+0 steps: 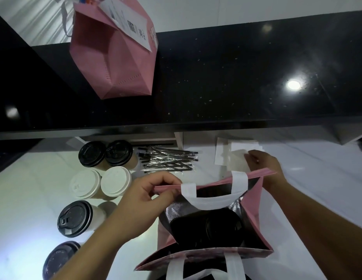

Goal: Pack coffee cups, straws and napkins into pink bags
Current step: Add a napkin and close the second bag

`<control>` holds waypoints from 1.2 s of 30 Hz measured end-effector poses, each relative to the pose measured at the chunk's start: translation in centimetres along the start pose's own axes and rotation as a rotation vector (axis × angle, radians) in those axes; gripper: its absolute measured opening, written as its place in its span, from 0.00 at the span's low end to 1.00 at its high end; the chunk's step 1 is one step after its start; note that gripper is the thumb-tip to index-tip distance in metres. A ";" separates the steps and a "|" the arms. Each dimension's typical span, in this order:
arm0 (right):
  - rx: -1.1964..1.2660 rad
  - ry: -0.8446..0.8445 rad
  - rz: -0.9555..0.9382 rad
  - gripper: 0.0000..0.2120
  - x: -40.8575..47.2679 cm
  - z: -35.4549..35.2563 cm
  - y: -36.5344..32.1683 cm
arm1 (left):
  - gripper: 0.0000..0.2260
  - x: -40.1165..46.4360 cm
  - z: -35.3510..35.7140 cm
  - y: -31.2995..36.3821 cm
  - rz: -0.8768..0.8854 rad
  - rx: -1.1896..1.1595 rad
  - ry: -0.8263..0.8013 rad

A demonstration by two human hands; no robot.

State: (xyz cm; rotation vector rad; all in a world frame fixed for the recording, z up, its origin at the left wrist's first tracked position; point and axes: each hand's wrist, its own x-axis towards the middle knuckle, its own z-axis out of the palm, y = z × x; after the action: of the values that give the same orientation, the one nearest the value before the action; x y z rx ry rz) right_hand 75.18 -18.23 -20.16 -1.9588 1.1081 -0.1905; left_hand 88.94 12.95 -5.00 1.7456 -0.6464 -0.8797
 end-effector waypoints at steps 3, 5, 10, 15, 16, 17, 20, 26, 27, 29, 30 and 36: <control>-0.134 0.157 -0.018 0.15 -0.3 -1.8 -1.6 | 0.05 0.2 -0.1 0.2 0.041 0.034 0.029; -0.128 0.182 -0.086 0.15 -1.8 -3.4 -3.3 | 0.06 0.2 -0.1 0.3 0.049 0.045 0.044; 0.009 0.217 -0.140 0.14 -7.5 -8.0 -6.7 | 0.10 0.0 0.0 0.6 0.033 0.111 0.137; 0.011 0.372 -0.396 0.15 -15.1 -11.6 -11.7 | 0.09 -0.2 0.3 0.9 -0.044 0.030 0.187; -0.008 0.374 -0.484 0.13 -16.6 -12.3 -13.0 | 0.10 -0.1 0.3 0.9 -0.051 0.027 0.190; -0.048 0.353 -0.573 0.10 -18.1 -12.8 -14.3 | 0.10 0.0 0.3 0.9 -0.058 0.030 0.196; -0.220 0.132 -0.752 0.10 -21.3 -13.1 -17.5 | 0.08 0.2 0.2 1.0 -0.059 0.067 0.210; -0.960 -0.360 -0.792 0.11 -20.9 -7.0 -20.4 | 0.09 0.3 0.5 1.8 -0.055 0.079 0.232; -1.017 -0.408 -0.783 0.11 -20.2 -5.7 -20.2 | 0.09 0.2 0.6 1.9 -0.048 0.094 0.234; -1.076 -0.467 -0.722 0.12 -19.0 -3.9 -19.9 | 0.08 -0.2 0.7 2.1 -0.031 0.121 0.223; -1.090 -0.458 -0.686 0.13 -18.6 -3.6 -20.0 | 0.08 -0.4 0.7 2.2 -0.026 0.131 0.215; -1.052 -0.328 -0.772 0.16 -18.4 -2.0 -18.7 | 0.07 -1.0 0.4 2.4 -0.013 0.145 0.210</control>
State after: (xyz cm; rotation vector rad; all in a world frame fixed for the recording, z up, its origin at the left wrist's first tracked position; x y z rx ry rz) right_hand 75.09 -0.92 -0.34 -3.1310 0.1230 0.3876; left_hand 88.06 12.72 -2.58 1.9438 -0.5715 -0.6603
